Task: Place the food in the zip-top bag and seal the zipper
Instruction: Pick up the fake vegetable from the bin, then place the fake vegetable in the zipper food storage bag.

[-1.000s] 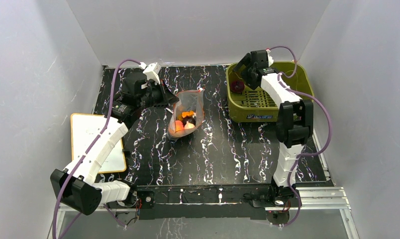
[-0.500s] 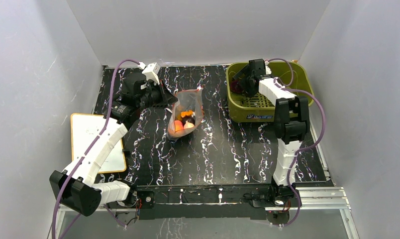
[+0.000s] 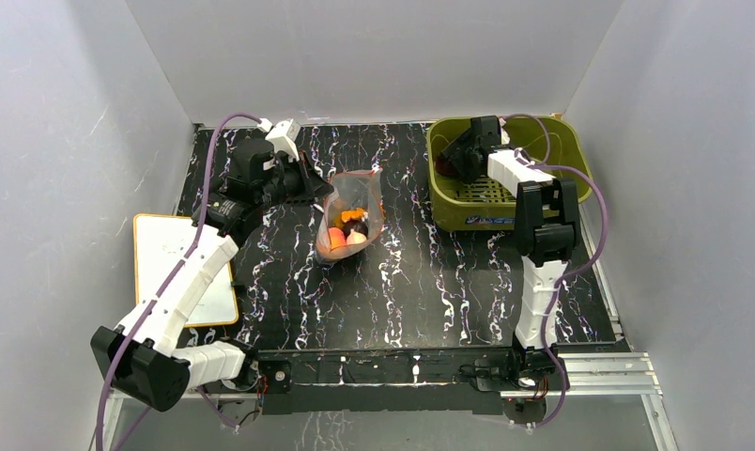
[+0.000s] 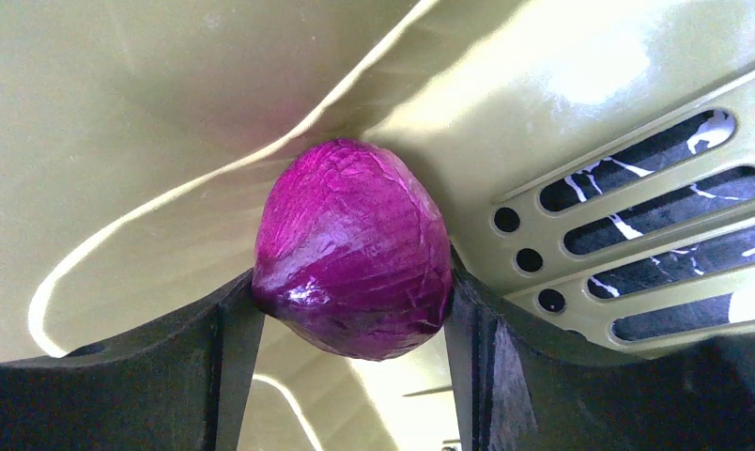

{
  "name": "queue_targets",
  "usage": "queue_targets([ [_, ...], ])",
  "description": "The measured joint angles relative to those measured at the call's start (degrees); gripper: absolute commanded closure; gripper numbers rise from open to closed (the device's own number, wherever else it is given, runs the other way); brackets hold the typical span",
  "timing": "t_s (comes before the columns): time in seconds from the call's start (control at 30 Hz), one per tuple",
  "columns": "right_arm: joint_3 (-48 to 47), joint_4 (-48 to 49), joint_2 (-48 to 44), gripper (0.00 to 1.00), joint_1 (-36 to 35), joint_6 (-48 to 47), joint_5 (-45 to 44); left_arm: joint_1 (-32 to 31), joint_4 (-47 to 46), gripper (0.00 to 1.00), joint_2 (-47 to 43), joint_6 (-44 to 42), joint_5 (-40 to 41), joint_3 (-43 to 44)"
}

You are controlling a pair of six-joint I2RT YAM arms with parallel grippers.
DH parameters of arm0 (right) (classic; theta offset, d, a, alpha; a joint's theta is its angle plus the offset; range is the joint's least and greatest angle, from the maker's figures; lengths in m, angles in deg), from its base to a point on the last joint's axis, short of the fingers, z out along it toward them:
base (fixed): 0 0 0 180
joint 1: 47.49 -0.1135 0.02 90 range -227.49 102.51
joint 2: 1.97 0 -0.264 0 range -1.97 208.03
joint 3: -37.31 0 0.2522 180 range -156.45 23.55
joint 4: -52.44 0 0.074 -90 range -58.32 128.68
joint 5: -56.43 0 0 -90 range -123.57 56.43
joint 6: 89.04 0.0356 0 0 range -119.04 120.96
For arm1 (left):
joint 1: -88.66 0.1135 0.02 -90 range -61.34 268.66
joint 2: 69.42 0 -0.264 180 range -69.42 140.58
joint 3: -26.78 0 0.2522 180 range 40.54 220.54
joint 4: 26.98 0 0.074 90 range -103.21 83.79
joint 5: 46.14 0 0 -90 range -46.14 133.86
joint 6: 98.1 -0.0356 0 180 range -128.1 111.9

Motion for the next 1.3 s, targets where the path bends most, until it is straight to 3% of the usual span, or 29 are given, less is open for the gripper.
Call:
queue_targets([
  [0.8,2.2,-12.4,-18.4,0.61,0.1,-15.7,0.0,0.0,-0.9,1.00,-1.4,1.6,0.2,-0.4],
  [1.17,2.2,-15.3,-31.5,0.61,-0.9,-21.1,9.9,0.0,-1.2,1.00,-1.4,2.5,0.0,-1.1],
  [1.3,2.2,-15.3,-35.1,0.61,-4.7,-22.3,13.5,0.0,-1.4,1.00,-1.4,2.9,-0.2,-1.3],
])
